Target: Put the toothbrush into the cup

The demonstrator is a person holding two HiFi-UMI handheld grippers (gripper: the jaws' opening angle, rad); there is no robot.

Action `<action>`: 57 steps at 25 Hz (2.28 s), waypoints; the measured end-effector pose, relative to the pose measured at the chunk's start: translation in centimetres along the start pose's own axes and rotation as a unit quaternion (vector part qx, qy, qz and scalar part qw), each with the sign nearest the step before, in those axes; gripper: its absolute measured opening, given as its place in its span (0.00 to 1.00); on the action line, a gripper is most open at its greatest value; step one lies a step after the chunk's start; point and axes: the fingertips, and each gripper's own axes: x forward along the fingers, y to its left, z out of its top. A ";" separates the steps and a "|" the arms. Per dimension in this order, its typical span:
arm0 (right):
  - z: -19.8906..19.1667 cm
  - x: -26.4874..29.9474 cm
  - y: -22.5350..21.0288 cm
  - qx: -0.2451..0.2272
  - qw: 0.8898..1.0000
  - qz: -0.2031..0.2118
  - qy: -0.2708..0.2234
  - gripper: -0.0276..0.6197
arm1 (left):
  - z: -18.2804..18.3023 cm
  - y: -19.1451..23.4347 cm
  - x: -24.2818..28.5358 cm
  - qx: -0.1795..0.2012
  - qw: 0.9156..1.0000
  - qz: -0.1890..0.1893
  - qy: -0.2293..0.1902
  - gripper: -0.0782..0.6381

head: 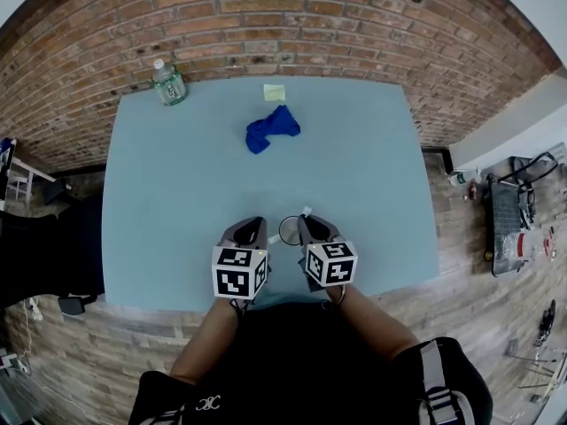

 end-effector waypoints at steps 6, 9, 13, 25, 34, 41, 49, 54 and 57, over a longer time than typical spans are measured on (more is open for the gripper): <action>-0.1 0.2 -0.2 0.005 1.000 -0.001 0.003 0.09 | 0.2 0.4 -0.1 0.001 1.000 0.006 0.000 0.12; 0.0 0.2 -0.2 0.004 1.000 -0.004 -0.002 0.09 | 0.0 0.6 0.0 0.003 1.000 0.006 0.006 0.12; -0.3 0.3 -0.4 0.015 1.000 -0.011 0.003 0.09 | -0.4 0.7 0.0 0.004 1.000 0.004 0.011 0.12; 2.4 -2.1 0.0 -0.003 0.999 -0.018 -0.034 0.08 | 0.8 -0.1 0.1 0.028 1.000 -0.003 0.004 0.12; 9.7 -6.9 1.8 -0.020 0.988 0.013 -0.150 0.06 | 3.1 -1.8 -0.6 0.051 0.998 -0.009 -0.027 0.12; 13.6 -10.3 3.8 -0.049 0.975 0.033 -0.214 0.06 | 5.2 -3.4 -2.1 0.059 0.996 -0.021 -0.060 0.12; 11.9 -9.6 3.9 -0.069 0.979 0.047 -0.184 0.06 | 5.5 -3.8 -2.1 0.063 0.996 -0.022 -0.063 0.12; 12.0 -9.5 3.0 -0.053 0.981 0.044 -0.179 0.06 | 5.5 -4.0 -1.9 0.066 0.996 -0.023 -0.061 0.12; 11.3 -9.1 2.6 -0.047 0.983 0.048 -0.169 0.06 | 5.5 -4.2 -1.8 0.067 0.996 -0.024 -0.059 0.12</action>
